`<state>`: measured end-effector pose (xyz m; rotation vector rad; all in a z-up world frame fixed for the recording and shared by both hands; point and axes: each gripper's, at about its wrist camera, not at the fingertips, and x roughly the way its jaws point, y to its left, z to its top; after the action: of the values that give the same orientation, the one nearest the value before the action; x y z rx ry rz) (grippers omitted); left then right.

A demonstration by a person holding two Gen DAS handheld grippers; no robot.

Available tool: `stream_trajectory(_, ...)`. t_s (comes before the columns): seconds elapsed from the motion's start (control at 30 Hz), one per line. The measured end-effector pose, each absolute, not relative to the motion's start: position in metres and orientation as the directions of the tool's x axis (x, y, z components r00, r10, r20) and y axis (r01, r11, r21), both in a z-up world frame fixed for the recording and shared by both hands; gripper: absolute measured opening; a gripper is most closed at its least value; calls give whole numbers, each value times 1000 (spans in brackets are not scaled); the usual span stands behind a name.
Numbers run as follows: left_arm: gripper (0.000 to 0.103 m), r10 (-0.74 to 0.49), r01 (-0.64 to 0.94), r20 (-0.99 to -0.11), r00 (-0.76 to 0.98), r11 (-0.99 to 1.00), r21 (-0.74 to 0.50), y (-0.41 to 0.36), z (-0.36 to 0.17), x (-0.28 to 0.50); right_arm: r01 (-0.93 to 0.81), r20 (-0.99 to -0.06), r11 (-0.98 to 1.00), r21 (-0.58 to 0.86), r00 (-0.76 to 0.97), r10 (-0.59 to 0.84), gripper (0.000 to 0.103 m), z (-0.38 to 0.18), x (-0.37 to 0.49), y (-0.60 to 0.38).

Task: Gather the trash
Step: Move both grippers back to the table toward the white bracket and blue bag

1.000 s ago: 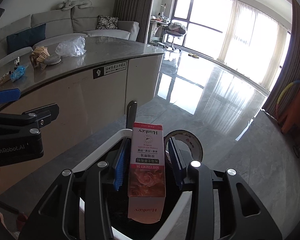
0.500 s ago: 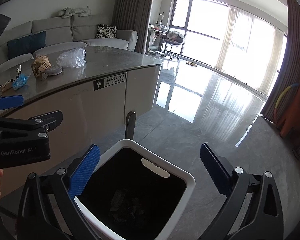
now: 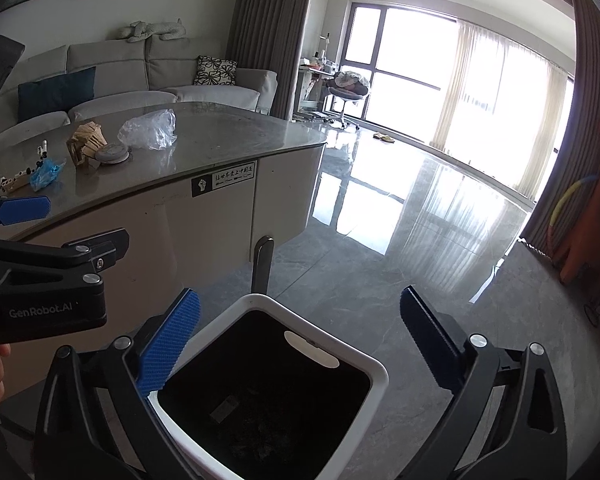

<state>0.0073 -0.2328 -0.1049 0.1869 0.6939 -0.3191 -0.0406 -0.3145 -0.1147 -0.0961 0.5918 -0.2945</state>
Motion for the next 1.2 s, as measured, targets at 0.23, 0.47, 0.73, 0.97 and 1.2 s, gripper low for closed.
stream_trajectory(0.23,100,-215,323,-641,737,945,55,-217,-95,12,221,-517,959,-178,808,-282,100,-103,-32,-299)
stream_trajectory(0.47,100,-170,258,-622,764,965,52,-179,-79,27,166,-485,971,-171,844,-230,100,-83,-8,-269)
stream_trajectory(0.73,100,-89,153,-609,789,987,54,-114,-63,51,62,-458,981,-185,878,-142,100,-67,26,-212)
stream_trajectory(0.97,100,-34,76,-622,782,996,41,-66,-63,81,-9,-454,980,-197,887,-83,100,-65,58,-169)
stream_trajectory(1.2,100,5,36,-634,773,998,52,-38,-69,107,-58,-459,978,-200,887,-41,100,-69,88,-137)
